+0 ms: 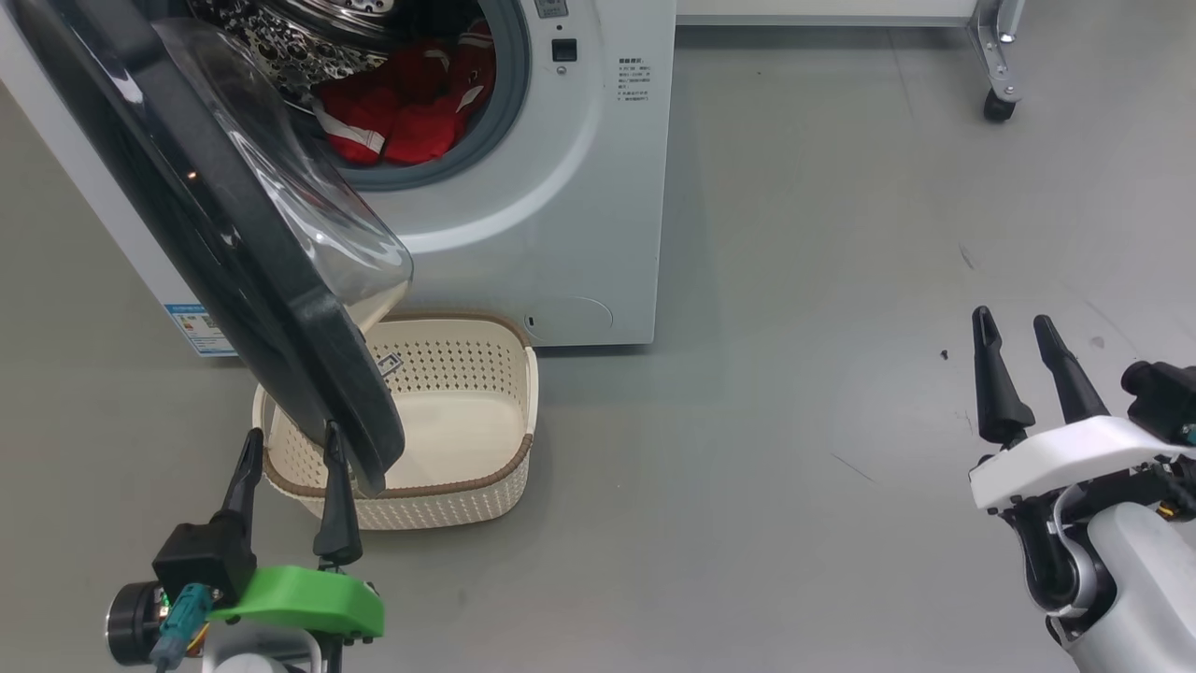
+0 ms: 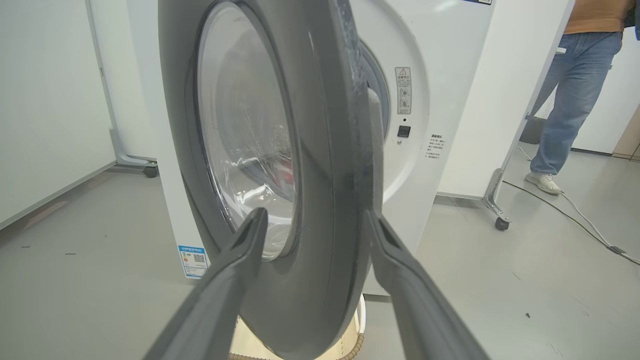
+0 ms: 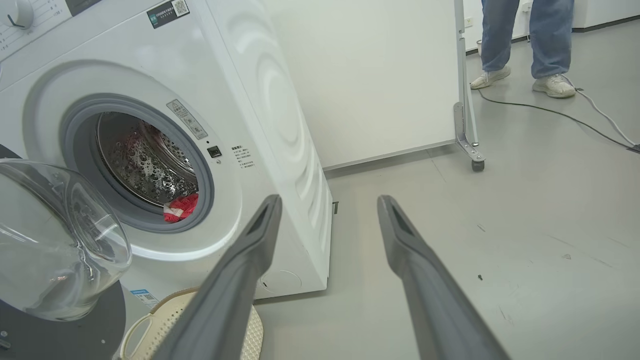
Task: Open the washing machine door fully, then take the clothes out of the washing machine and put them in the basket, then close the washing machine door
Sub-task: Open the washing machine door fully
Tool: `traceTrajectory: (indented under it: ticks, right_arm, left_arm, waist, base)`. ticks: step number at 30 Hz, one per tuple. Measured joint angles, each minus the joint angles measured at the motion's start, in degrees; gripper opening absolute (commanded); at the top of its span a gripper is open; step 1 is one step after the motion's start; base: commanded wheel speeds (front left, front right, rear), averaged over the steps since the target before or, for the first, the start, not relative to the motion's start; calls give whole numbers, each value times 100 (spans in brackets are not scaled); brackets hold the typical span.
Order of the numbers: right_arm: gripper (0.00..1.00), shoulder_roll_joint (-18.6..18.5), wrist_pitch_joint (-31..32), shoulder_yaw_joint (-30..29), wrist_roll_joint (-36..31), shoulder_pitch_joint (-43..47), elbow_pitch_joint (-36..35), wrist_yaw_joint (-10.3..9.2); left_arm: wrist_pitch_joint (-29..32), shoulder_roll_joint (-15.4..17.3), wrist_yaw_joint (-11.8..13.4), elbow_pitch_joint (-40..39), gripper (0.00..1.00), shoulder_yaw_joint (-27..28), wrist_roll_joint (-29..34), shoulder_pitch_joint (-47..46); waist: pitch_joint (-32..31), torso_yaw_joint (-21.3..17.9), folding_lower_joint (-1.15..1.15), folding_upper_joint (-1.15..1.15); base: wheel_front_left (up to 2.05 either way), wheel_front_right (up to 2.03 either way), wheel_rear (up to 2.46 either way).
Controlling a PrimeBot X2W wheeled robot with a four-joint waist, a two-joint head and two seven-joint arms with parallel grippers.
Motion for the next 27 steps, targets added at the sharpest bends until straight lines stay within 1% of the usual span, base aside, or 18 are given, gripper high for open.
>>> traceTrajectory:
  ticks: [10,19,27]
  right_arm:
    - [100,137,0,-241,-525,470,-358,0]
    - [100,278,0,-408,-824,750,-543,10]
    - [100,377,0,-550,-1027,944,-661,62]
  left_arm:
    - [0,0,0,-5,100,-36,0,1]
    - [0,0,0,-8,100,-54,0,1]
    - [0,0,0,-8,100,-66,0,1]
  waist:
    - [35,33,0,0]
    - [43,62,0,0]
    - [37,81,0,0]
  base:
    - [0,0,0]
    - [0,0,0]
    - [0,0,0]
